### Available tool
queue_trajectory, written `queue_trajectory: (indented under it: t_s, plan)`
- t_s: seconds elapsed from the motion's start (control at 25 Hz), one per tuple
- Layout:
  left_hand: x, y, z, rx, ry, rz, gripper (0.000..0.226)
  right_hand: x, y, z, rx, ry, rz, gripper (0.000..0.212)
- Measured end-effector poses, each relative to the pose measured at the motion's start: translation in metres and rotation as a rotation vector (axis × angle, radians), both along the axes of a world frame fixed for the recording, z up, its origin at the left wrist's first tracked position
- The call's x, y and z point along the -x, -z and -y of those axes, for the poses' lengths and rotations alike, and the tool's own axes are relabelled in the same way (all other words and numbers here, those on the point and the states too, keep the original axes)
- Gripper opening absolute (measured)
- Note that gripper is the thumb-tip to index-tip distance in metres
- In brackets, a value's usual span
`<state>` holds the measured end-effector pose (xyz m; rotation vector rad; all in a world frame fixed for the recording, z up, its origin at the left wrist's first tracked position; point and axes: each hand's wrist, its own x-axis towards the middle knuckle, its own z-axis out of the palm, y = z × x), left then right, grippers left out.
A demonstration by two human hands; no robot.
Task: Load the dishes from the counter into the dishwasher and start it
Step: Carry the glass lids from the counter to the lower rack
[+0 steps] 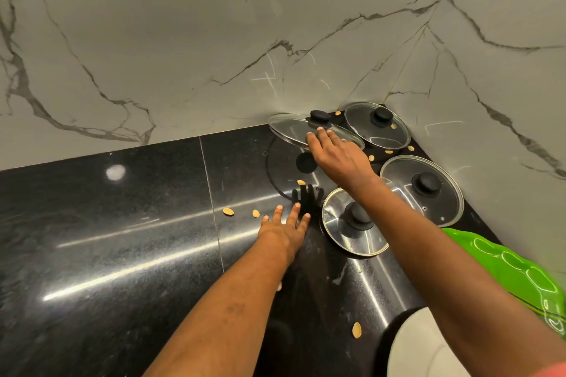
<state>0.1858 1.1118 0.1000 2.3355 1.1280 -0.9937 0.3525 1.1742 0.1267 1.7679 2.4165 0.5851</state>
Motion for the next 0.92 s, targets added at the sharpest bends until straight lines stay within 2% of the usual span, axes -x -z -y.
queue_trajectory:
  t_s: [0.32,0.44,0.52,0.6,0.68,0.8,0.92]
  plan:
    - [0.001,0.002,-0.002,0.004,0.002,0.009,0.14,0.022,0.015,0.007,0.025,0.052,-0.009,0.054]
    - [0.003,0.005,-0.004,0.009,-0.011,0.028,0.142,0.021,0.004,0.007,-0.09,0.065,-0.083,0.048]
    - [0.004,0.004,-0.004,0.006,-0.013,0.036,0.145,0.024,-0.006,0.01,-0.278,0.094,-0.232,0.028]
    - [0.007,0.004,-0.003,-0.012,0.001,0.039,0.147,0.03,-0.02,0.019,-0.464,0.239,-0.514,0.013]
    - [0.01,0.002,0.002,-0.056,0.031,0.032,0.147,0.034,-0.033,0.03,-0.504,0.499,-0.896,0.005]
    - [0.014,0.002,0.012,-0.166,0.064,0.033,0.14,0.027,-0.033,0.041,-0.539,0.825,-1.475,0.005]
    - [0.033,0.002,0.025,-0.298,0.014,0.109,0.133,0.027,-0.015,0.057,-0.506,0.817,-2.135,0.008]
